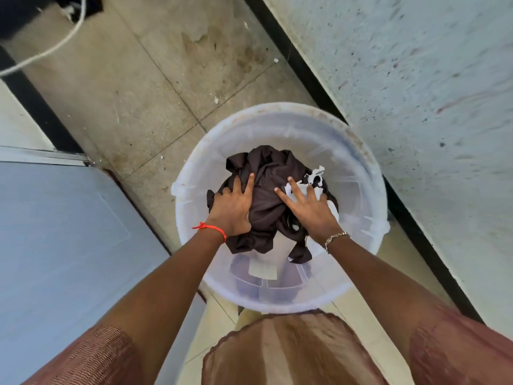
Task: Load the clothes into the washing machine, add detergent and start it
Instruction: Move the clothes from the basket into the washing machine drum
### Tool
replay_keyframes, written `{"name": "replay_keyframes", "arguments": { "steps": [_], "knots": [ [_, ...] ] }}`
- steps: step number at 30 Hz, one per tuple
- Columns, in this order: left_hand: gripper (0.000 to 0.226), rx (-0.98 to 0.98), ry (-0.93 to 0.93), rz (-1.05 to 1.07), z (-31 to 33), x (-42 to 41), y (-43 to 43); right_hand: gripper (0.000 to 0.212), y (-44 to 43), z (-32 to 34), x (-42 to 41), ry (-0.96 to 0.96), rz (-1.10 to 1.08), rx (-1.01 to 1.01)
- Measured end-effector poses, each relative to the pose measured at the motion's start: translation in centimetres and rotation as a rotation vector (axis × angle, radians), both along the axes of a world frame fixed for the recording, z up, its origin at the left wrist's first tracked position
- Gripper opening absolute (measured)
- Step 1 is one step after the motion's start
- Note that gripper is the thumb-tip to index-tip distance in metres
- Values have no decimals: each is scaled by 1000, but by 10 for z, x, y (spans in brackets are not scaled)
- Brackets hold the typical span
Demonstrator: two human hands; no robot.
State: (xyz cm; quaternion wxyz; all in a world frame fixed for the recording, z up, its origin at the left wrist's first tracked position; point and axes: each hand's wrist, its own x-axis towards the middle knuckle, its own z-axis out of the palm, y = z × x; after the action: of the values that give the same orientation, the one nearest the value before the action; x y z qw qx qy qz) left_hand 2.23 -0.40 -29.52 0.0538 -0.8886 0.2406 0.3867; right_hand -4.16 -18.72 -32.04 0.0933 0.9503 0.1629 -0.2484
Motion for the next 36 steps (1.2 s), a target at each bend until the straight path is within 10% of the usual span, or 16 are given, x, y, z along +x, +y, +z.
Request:
{"name": "replay_keyframes", "arguments": {
  "steps": [36],
  "knots": [
    [98, -312, -806, 219, 687, -211, 153, 80, 116, 673, -156, -834, 244, 47]
  ]
}}
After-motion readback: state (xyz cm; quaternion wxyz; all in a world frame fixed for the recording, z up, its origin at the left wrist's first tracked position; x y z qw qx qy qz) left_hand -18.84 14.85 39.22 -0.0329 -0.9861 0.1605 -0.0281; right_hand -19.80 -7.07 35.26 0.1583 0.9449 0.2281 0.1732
